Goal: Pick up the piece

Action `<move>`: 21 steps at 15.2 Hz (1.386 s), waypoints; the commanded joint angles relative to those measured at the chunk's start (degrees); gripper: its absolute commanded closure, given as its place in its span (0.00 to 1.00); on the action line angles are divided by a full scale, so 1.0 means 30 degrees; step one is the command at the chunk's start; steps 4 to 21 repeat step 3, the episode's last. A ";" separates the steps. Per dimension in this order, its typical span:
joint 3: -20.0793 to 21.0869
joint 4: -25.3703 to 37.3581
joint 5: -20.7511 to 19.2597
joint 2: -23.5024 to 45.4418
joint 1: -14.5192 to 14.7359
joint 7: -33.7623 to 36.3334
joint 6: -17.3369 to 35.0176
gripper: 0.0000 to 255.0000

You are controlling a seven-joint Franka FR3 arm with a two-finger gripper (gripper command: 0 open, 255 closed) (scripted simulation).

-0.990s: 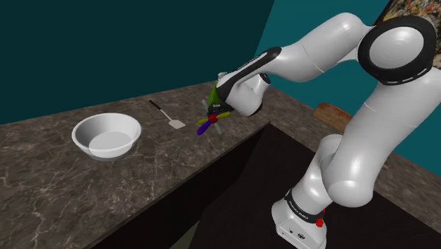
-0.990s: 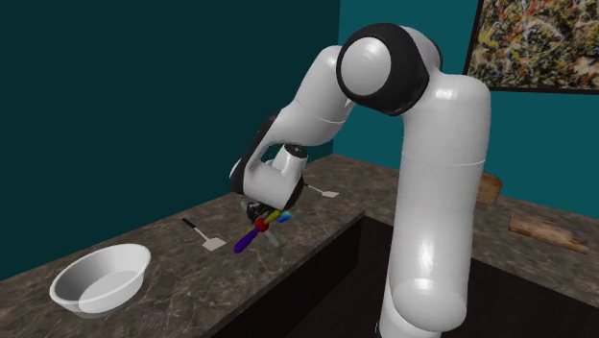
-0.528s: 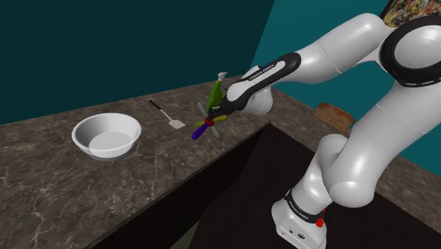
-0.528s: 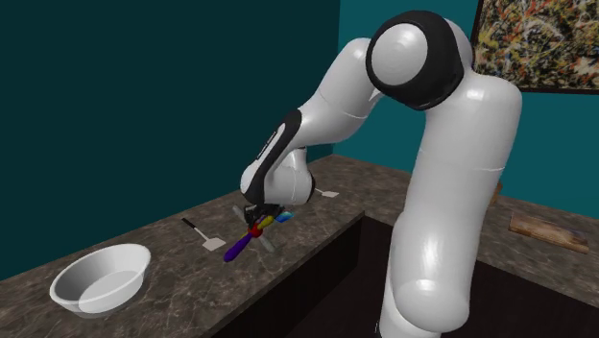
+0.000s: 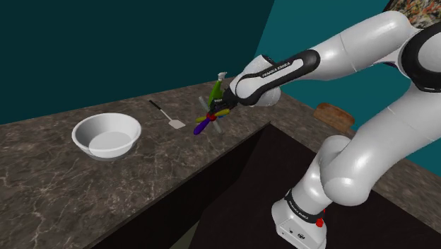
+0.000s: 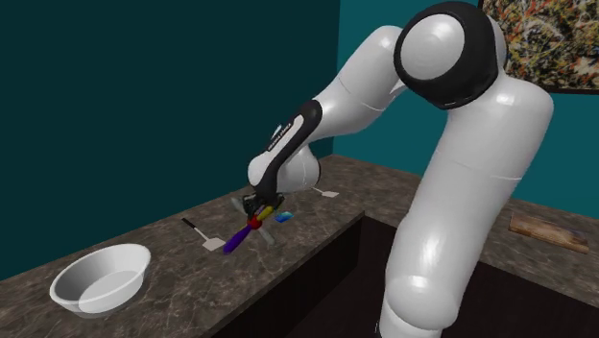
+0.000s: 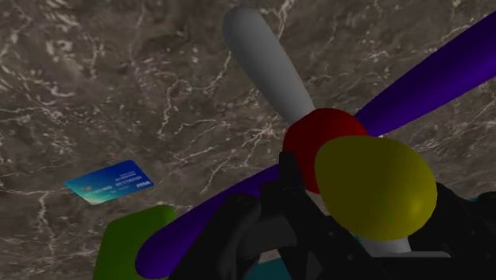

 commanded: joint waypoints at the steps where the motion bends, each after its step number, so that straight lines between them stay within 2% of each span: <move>1: 0.0296 0.0192 -0.0678 -0.0451 -0.0424 0.0558 -0.0631 1.00; 21: 0.0319 0.0202 -0.0720 -0.0487 -0.0454 0.0594 -0.0677 1.00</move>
